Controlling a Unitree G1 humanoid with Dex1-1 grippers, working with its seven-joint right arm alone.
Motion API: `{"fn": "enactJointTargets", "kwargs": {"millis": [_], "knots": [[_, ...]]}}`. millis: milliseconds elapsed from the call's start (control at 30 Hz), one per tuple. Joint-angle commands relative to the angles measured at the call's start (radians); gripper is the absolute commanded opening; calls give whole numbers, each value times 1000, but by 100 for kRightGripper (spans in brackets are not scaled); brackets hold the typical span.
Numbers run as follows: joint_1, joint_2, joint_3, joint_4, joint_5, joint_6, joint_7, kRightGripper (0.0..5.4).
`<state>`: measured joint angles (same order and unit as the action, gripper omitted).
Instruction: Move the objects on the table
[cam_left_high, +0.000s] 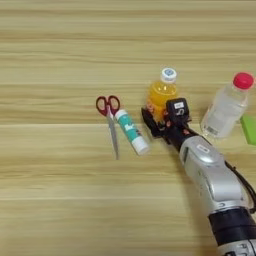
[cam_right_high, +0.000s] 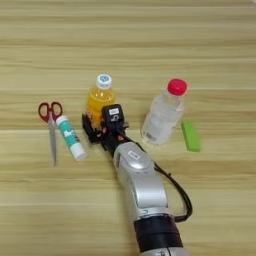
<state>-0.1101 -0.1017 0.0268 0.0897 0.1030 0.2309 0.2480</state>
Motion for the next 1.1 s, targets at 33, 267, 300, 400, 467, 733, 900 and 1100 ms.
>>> {"fn": "enactJointTargets", "kwargs": {"millis": [33,267,300,400,467,733,900,1100], "knots": [[-6,-14,-14,-61,-3,-12,-11,343],[39,-23,-27,-93,1,-6,-12,343],[42,-24,-29,-92,0,-6,-12,343],[52,-25,-32,-78,-4,-12,-13,343],[55,-24,-31,-74,-6,-14,-13,343],[58,-22,-28,-63,-8,-20,-12,343],[62,-25,-23,-65,-11,-18,-9,381],[63,-23,-23,-72,-10,-14,-11,444]]}}
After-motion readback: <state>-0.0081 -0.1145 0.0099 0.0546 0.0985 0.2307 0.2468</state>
